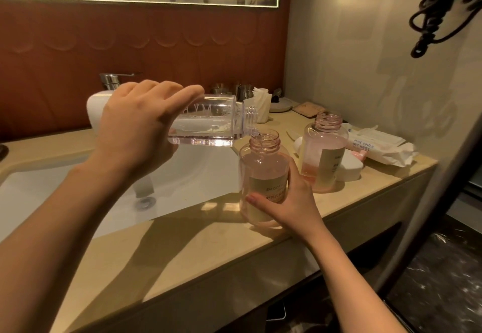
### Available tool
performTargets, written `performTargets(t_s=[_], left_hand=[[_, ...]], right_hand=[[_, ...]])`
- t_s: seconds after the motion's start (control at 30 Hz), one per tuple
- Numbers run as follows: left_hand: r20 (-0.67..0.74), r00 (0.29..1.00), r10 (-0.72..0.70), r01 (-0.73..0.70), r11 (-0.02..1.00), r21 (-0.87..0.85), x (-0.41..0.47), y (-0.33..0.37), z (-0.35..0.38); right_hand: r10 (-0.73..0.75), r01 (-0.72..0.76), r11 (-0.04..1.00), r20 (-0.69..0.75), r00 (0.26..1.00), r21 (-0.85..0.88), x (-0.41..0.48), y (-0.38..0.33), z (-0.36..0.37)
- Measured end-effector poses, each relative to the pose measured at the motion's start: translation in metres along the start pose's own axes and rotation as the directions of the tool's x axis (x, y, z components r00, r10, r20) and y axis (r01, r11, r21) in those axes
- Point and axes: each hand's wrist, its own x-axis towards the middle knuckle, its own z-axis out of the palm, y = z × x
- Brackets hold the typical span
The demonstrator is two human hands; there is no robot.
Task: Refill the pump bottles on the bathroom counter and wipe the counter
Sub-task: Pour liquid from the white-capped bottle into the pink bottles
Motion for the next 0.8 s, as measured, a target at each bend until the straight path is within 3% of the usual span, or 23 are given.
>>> performTargets(t_s=[0.8], left_hand=[[0.006,1.0,0.022,-0.023,0.999,0.047,0.0035,-0.0034,-0.0003]], right_hand=[[-0.007,0.007,1.0,-0.003,1.0,0.012,-0.0004,0.0015,-0.0003]])
